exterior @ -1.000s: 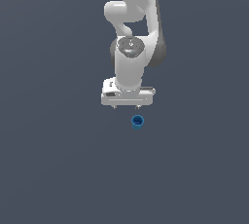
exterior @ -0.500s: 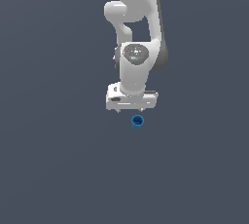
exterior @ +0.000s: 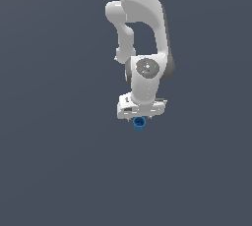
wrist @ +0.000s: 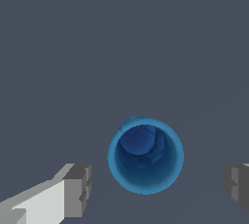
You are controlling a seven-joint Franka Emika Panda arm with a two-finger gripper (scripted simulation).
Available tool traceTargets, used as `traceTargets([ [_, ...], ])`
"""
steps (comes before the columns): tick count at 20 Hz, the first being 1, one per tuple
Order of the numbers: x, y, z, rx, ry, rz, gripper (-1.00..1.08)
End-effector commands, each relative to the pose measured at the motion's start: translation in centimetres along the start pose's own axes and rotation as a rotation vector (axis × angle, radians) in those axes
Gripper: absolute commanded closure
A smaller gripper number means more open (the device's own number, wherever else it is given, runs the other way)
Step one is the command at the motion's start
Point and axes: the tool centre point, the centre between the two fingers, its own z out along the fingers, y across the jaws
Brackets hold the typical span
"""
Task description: Pick up the object and move it to a goal position.
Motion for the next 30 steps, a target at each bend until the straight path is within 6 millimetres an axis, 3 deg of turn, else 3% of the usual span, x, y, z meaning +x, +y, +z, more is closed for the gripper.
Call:
traceTargets([
  [1,0.1,-0.3,0.4,0.002,0.004,-0.006,-0.92],
  [6,0.1,-0.3,0.7,0.001,0.002,-0.005,-0.92],
  [15,0.0,-0.3,4.7,0.002,0.004,-0.006,-0.92],
  [20,0.1,-0.3,5.4,0.002,0.004,-0.007,-0.92],
  [21,0.1,-0.3,5.4,0.002,0.004,-0.007,1.08],
  [30,0.1,-0.3,5.4,0.002,0.004,-0.007,1.08],
])
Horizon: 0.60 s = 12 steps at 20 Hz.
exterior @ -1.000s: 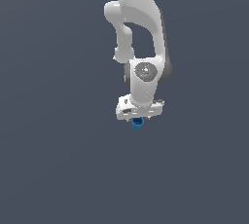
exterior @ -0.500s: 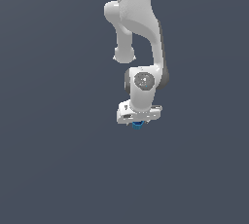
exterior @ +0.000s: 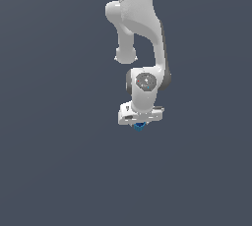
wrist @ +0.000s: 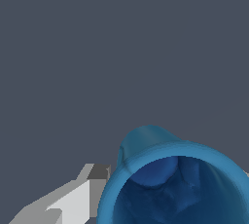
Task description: Pick up the object and move it to a goal position.
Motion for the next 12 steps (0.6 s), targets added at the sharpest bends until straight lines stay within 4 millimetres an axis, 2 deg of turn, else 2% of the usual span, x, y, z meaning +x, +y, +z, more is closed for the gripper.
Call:
traceTargets([
  [1,0.0,0.0,0.0,0.000,0.000,0.000,1.08],
  [7,1.3,-0.4,-1.5,0.006,0.033,-0.027,1.08],
  [12,4.0,-1.6,-5.2,0.020,0.109,-0.090,1.08],
])
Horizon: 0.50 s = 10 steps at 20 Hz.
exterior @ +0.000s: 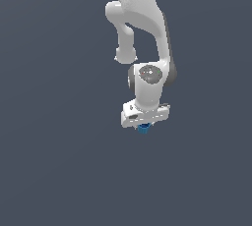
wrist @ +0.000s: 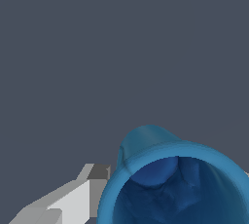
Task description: Pick up the object and move it to a goal position.
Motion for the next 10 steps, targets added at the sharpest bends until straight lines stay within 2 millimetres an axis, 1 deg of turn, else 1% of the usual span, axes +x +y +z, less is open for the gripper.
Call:
traceTargets([
  [1,1.8,-0.6,-2.2,0.007,0.047,-0.037,1.08],
  [5,5.1,-2.0,-6.7,0.024,0.140,-0.114,1.08],
  [10,8.8,-4.4,-14.0,0.050,0.278,-0.228,1.08],
])
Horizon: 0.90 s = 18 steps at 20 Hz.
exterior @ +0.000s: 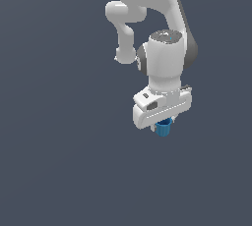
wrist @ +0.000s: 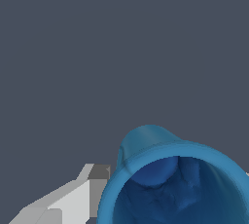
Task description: Pick up the object and move it to a goal position.
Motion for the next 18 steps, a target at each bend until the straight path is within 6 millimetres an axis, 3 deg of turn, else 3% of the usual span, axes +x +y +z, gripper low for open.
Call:
traceTargets([
  [1,2.8,-1.0,-3.3,0.012,0.072,-0.059,1.08],
  [9,8.5,-4.3,-13.2,0.050,0.264,-0.219,1.08],
  [13,10.0,-5.8,-17.3,0.067,0.339,-0.281,1.08],
  [18,10.9,-7.0,-21.0,0.083,0.404,-0.334,1.08],
])
